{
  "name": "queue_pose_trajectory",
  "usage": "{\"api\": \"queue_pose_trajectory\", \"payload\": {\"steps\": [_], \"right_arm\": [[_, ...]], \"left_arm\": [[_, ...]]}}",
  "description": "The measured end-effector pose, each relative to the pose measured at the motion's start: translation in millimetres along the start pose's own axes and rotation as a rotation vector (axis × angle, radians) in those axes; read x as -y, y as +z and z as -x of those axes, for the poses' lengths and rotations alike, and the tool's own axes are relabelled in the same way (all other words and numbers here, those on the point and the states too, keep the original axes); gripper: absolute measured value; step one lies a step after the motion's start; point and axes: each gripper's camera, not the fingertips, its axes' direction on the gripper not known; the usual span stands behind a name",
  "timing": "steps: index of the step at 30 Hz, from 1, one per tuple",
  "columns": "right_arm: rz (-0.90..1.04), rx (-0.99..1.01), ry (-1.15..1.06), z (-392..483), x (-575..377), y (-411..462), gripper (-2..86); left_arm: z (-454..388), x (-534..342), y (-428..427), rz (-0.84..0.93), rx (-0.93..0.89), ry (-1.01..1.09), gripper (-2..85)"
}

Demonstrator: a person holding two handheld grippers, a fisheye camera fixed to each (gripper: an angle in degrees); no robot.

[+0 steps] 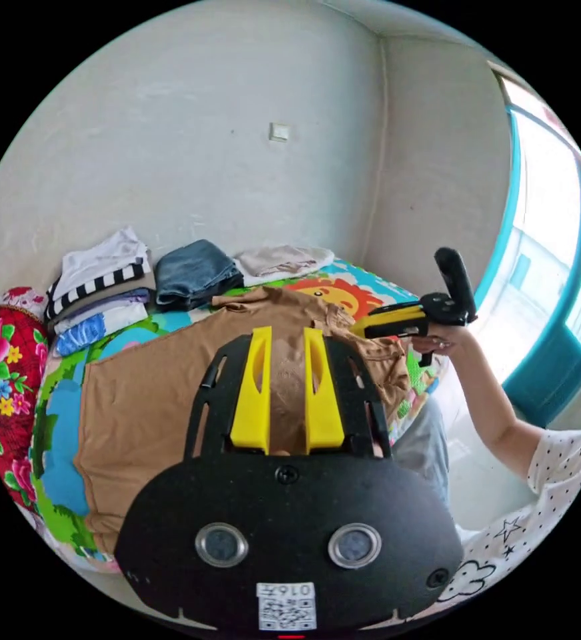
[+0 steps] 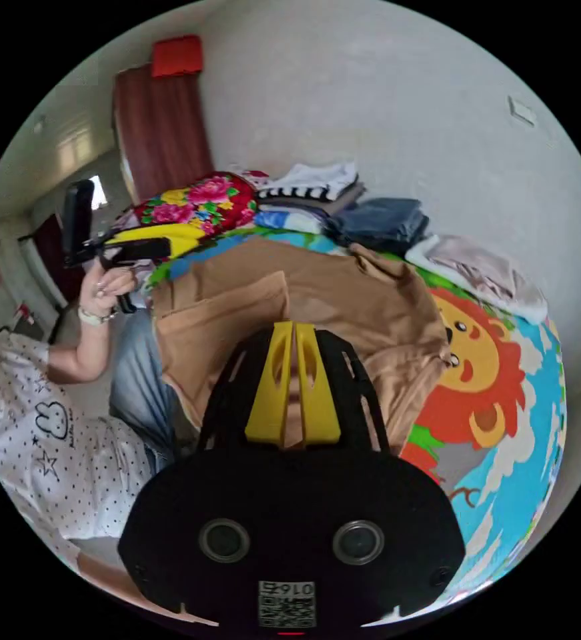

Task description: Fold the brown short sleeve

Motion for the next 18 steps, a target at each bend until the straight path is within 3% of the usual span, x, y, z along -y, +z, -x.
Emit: {"api": "queue_pose_trajectory", "payload": {"steps": [5, 7, 10, 16, 18], "right_arm": [[-0.023, -0.245, 0.113, -18, -53, -2, 7.9], [-0.050, -0.177, 0.086, -21, -74, -10, 8.1], [0.084, 0.019, -0.011, -24, -95, -2, 8.8], [0.182, 0.164, -0.022, -26, -119, 21, 9.2], [0.192, 0.160, -0.127, -8, -137, 21, 8.0]], "left_arm": [[14, -64, 25, 0.161, -0.198, 0.063, 7.2], [20, -95, 44, 0.282, -0.321, 0.038, 7.3], [21, -125, 61, 0.349, -0.452, 0.006, 7.3], [25, -154, 82, 0.352, -0.476, -0.076, 7.2], [28, -161, 83, 0.351, -0.498, -0.082, 6.5]]}}
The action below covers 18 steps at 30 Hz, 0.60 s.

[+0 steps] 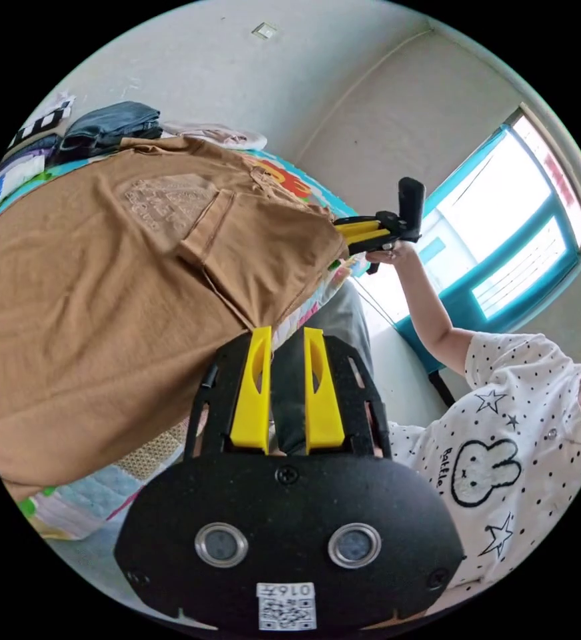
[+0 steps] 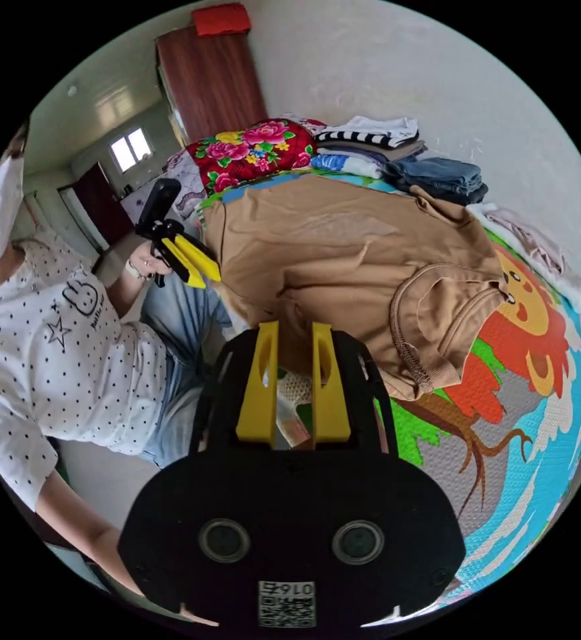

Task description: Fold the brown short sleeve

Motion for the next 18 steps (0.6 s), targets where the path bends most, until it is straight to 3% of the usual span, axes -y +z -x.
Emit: {"api": "queue_pose_trajectory", "payload": {"steps": [9, 13, 18], "right_arm": [[-0.035, -0.232, -0.152, 45, -55, -11, 8.5], [-0.043, -0.202, -0.161, 41, -49, -7, 8.4], [0.102, -0.128, -0.156, 22, -38, 29, 5.4]], "left_arm": [[20, -31, 3, 0.021, 0.077, -0.027, 5.3], [18, -31, 2, -0.047, 0.045, 0.015, 5.2], [21, -25, 17, -0.043, 0.003, 0.024, 4.3]]}}
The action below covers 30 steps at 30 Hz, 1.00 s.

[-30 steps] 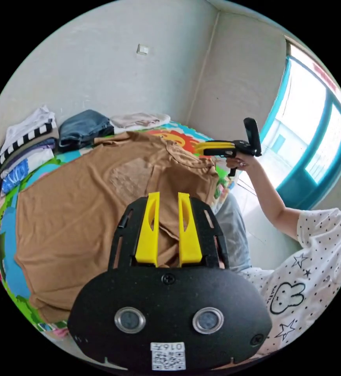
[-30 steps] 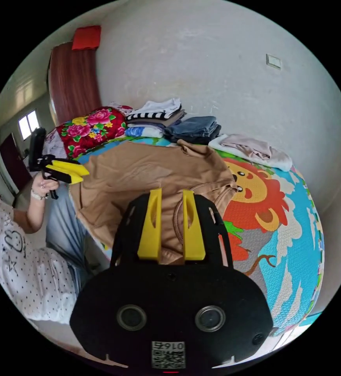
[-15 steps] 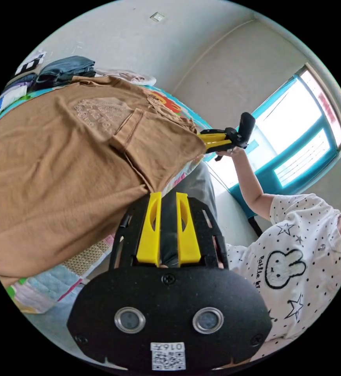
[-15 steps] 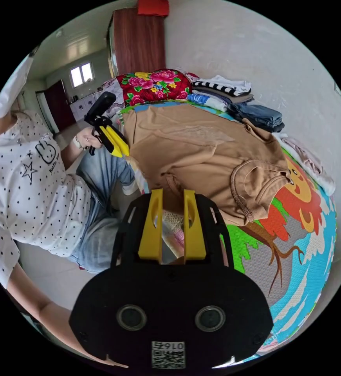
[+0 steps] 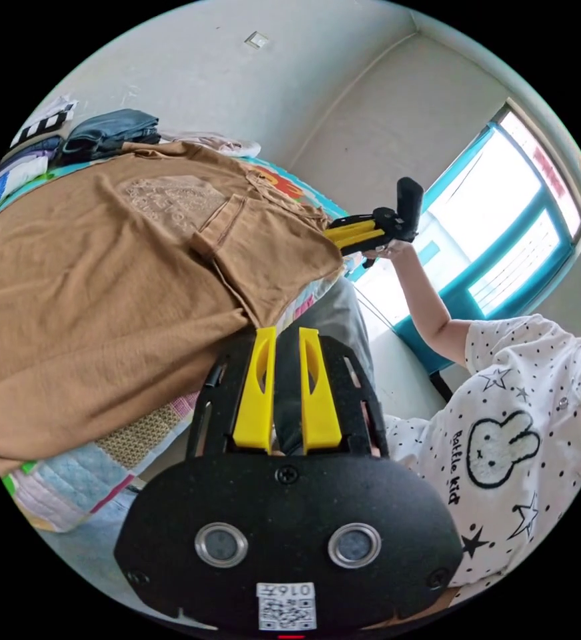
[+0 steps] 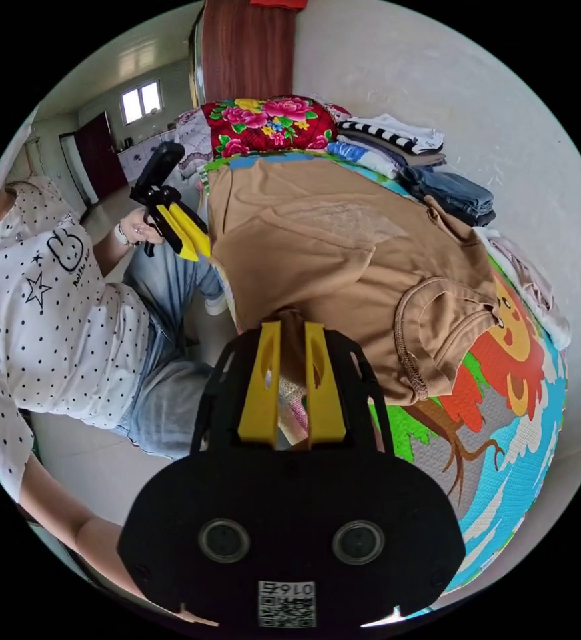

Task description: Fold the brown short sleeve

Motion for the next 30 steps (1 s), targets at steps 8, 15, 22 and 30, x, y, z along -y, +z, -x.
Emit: {"api": "queue_pose_trajectory", "payload": {"steps": [8, 15, 22, 30], "right_arm": [[-0.203, 0.012, 0.083, 1, -59, -36, 1.7], [-0.221, -0.005, 0.163, 14, -122, -23, 3.3], [-0.349, -0.036, 0.161, 14, -121, -35, 7.3], [-0.208, -0.005, 0.150, 3, -89, -5, 3.0]], "left_arm": [[11, -8, 4, 0.001, 0.014, 0.003, -0.7], [19, -13, 7, 0.018, 0.015, 0.014, 1.5], [9, -9, 24, 0.040, 0.073, 0.065, 5.6], [2, 3, 41, 0.082, 0.146, 0.086, -0.4]]}}
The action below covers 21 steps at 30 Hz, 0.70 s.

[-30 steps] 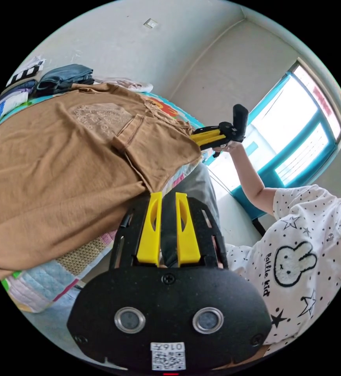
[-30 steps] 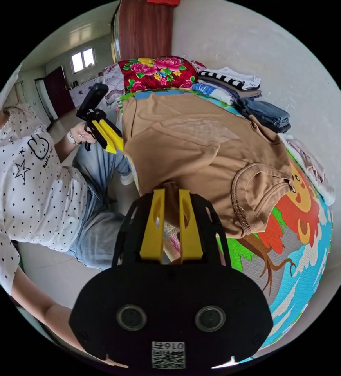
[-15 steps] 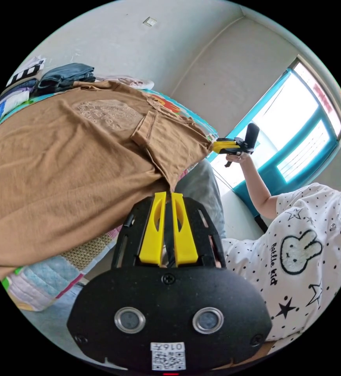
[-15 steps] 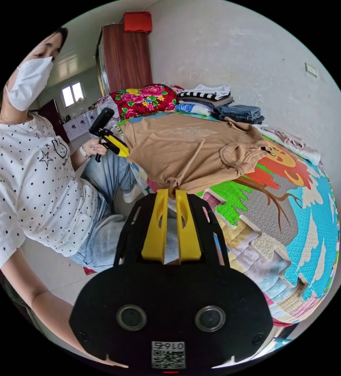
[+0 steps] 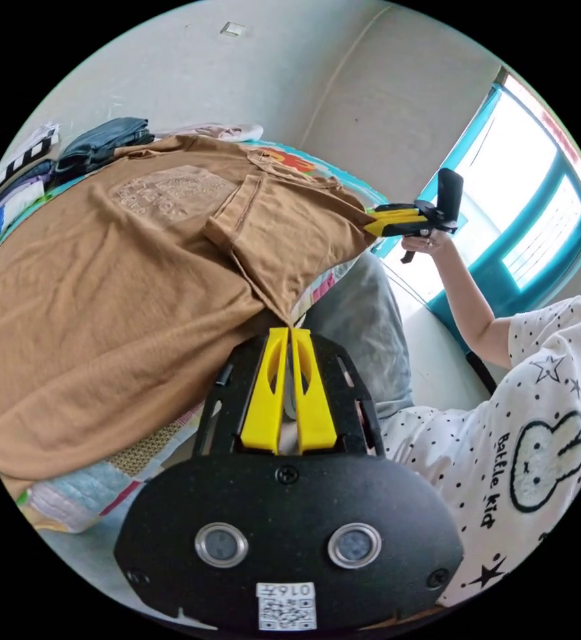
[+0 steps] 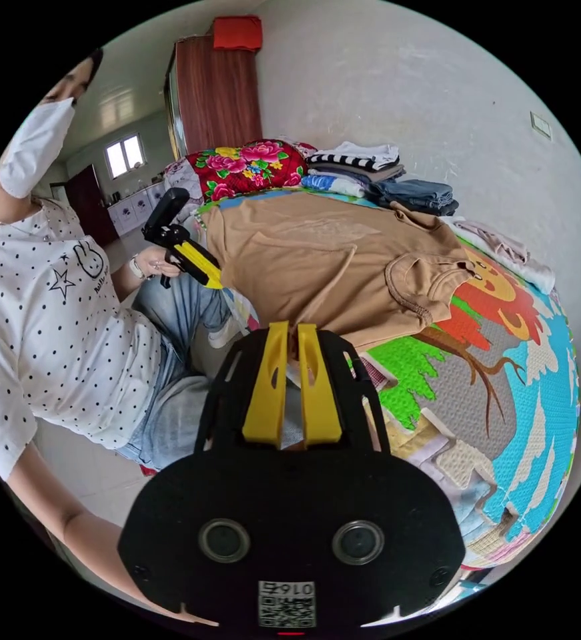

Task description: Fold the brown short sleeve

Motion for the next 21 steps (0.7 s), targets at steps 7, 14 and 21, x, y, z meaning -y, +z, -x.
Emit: {"api": "queue_pose_trajectory", "payload": {"steps": [7, 14, 21], "right_arm": [[-0.043, -0.036, 0.016, -3, 2, -16, 1.7], [-0.037, -0.025, 0.027, -13, 20, -27, 6.2], [-0.155, -0.232, 0.154, -39, 71, -41, 7.8]], "left_arm": [[-1, 0, -7, 0.025, -0.131, 0.041, -0.9], [1, 0, -17, 0.018, -0.187, 0.035, 1.8], [56, -30, -133, -0.226, 0.094, -0.204, 0.0]]}}
